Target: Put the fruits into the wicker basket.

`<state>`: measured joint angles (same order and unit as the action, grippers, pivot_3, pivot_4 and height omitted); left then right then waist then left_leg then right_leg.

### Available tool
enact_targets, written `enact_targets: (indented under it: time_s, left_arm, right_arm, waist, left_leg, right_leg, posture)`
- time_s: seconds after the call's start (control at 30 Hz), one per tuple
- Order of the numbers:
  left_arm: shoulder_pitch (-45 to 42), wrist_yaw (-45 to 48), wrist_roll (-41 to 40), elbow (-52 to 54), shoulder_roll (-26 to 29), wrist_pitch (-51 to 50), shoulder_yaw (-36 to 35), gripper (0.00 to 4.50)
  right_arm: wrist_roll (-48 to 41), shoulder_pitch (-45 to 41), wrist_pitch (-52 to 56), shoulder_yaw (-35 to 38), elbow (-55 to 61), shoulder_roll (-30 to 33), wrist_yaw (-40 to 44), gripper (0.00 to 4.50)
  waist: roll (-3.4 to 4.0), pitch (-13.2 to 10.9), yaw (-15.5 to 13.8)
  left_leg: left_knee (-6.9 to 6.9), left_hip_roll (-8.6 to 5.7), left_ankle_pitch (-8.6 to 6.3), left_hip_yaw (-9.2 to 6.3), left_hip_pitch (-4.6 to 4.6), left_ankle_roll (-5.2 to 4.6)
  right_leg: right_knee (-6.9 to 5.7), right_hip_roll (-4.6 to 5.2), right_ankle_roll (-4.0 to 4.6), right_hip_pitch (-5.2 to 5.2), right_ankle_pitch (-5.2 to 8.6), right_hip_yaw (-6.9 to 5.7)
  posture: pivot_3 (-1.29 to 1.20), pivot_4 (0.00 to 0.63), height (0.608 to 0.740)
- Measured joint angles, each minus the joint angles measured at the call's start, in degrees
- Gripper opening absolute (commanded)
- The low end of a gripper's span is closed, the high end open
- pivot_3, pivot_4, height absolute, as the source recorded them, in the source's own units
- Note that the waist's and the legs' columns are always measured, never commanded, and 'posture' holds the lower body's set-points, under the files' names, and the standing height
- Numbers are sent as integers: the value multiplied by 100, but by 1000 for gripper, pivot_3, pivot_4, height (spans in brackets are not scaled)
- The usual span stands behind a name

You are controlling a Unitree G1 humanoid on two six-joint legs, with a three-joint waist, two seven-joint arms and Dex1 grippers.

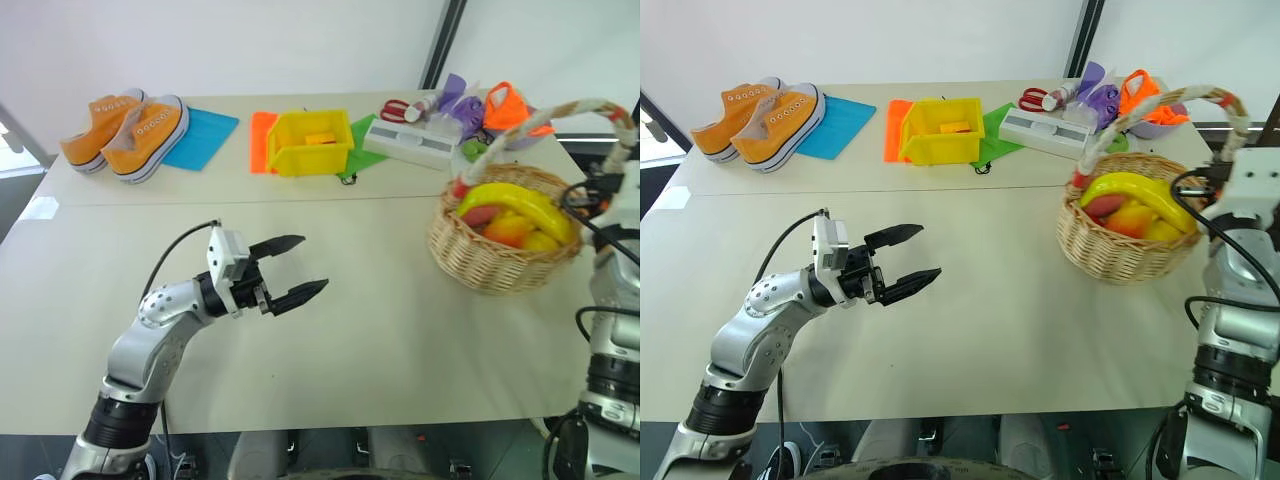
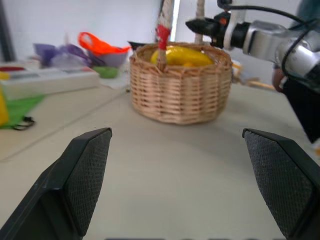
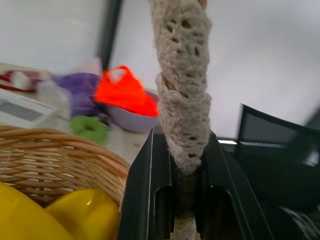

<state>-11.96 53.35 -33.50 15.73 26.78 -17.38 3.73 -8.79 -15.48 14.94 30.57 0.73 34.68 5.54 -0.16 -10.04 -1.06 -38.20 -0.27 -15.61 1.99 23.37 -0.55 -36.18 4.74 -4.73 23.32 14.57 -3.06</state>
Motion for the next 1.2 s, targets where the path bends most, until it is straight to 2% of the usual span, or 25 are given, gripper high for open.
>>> enact_targets:
  time_s: [0.27,0.33,0.47,0.5,0.53,0.57,0.7,0.8,1.0,1.2]
  left_arm:
    - [-452,423,58,-424,-184,34,282,4500]
    - [-461,461,116,-485,-195,41,295,4500]
    - [-461,468,212,-579,-208,72,283,4500]
    - [-460,461,228,-586,-215,83,280,4500]
    - [-460,457,233,-586,-215,88,279,4500]
    - [-455,444,245,-585,-215,94,270,4500]
    - [-404,352,279,-581,-233,152,205,4500]
    - [-354,260,281,-564,-255,154,177,4500]
    - [-315,171,290,-545,-254,184,136,4500]
    - [-248,113,294,-539,-251,194,96,4500]
  right_arm:
    - [-13,646,269,285,760,10,-287,40]
    - [28,705,296,288,809,10,-337,1045]
    - [257,835,348,239,790,-63,-512,2772]
    - [302,827,341,234,791,-73,-564,3524]
    - [311,823,334,234,793,-76,-586,3768]
    - [334,812,314,234,798,-98,-622,4372]
    - [446,795,94,220,885,-278,-806,4442]
    - [542,889,-187,199,1454,-665,-1013,4442]
    - [535,1604,-182,-119,2566,-1536,-1092,4442]
    - [711,2266,-650,-514,3421,-1704,-804,4442]
  waist:
    - [0,1,33]
    - [0,1,31]
    - [3,-1,34]
    - [3,-1,45]
    - [3,-1,48]
    - [3,-1,51]
    - [4,-1,45]
    - [4,0,39]
    - [5,0,32]
    - [6,1,46]
  left_leg:
    - [-2,6,-1,0,-7,-1]
    - [-2,6,-1,0,-7,-2]
    - [-2,4,-1,3,-4,-2]
    - [-2,6,-1,3,-5,-1]
    - [-2,7,-1,3,-6,-2]
    - [-1,9,-1,3,-6,-1]
    - [-1,10,-1,3,-6,-1]
    - [-1,10,-1,2,-5,-1]
    - [-1,8,-1,2,-4,-2]
    - [-1,12,-1,1,-7,-1]
  right_leg:
    - [-1,-11,-1,-6,0,2]
    - [-2,-11,-1,-6,0,2]
    - [-2,-9,-1,-1,0,7]
    - [-2,-11,-1,0,0,7]
    - [-3,-13,-1,0,0,7]
    - [-3,-16,-1,0,0,8]
    - [-4,-17,-1,1,1,9]
    - [-4,-17,-2,2,1,9]
    - [-4,-12,-2,2,1,11]
    - [-5,-18,-2,2,1,11]
  posture:
    - [0,150,740]
    - [0,150,740]
    - [0,150,740]
    - [0,150,740]
    - [0,150,740]
    - [0,150,740]
    - [0,150,740]
    - [0,150,740]
    - [0,150,740]
    - [0,150,740]
